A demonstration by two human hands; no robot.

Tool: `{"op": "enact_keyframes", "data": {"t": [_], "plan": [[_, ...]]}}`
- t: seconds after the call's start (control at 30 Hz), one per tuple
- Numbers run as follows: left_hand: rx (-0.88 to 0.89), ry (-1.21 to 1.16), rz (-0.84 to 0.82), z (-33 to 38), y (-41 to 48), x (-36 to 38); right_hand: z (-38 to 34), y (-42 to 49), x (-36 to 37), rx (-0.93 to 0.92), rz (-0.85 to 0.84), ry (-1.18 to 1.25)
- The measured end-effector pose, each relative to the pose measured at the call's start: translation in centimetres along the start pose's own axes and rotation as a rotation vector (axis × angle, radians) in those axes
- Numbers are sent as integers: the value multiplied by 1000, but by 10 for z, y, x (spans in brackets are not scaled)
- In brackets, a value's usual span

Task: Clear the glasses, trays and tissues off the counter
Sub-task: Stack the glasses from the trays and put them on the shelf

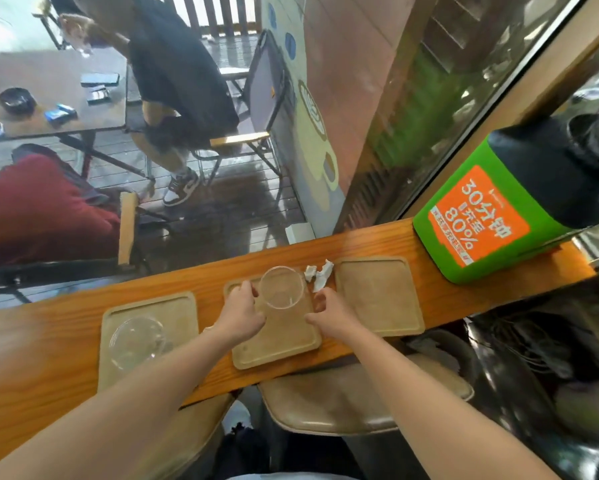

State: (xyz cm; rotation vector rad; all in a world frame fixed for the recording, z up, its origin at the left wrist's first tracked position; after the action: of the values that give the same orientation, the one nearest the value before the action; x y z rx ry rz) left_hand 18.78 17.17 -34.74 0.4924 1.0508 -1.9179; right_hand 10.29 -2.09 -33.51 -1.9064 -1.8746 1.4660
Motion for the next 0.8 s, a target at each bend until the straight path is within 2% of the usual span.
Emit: {"op": "enact_keyframes", "data": {"t": [0.2, 0.4, 0.6, 0.8], "plan": [[-64, -100, 42, -5, 12, 6, -12, 30, 9, -104, -79, -3], [-53, -199, -21, 0, 16, 14, -32, 40, 15, -229, -99, 9], [47, -245, 18, 2, 7, 2, -50, 29, 25, -278, -103, 151], [161, -314, 46, -11, -21, -46, -94, -7, 40, -315, -51, 202]]}}
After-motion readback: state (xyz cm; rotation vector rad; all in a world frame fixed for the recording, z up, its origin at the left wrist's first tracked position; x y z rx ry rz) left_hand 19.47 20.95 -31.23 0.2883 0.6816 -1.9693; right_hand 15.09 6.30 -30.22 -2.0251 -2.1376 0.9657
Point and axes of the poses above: each hand's wrist, its own y-axis towards the middle knuckle, its own x-axis out of the palm, z = x × y, the point moved 9 cm from there along y, towards the middle knuckle, and after that the axes turned 1 degree about -x, right-handed, at the moved point
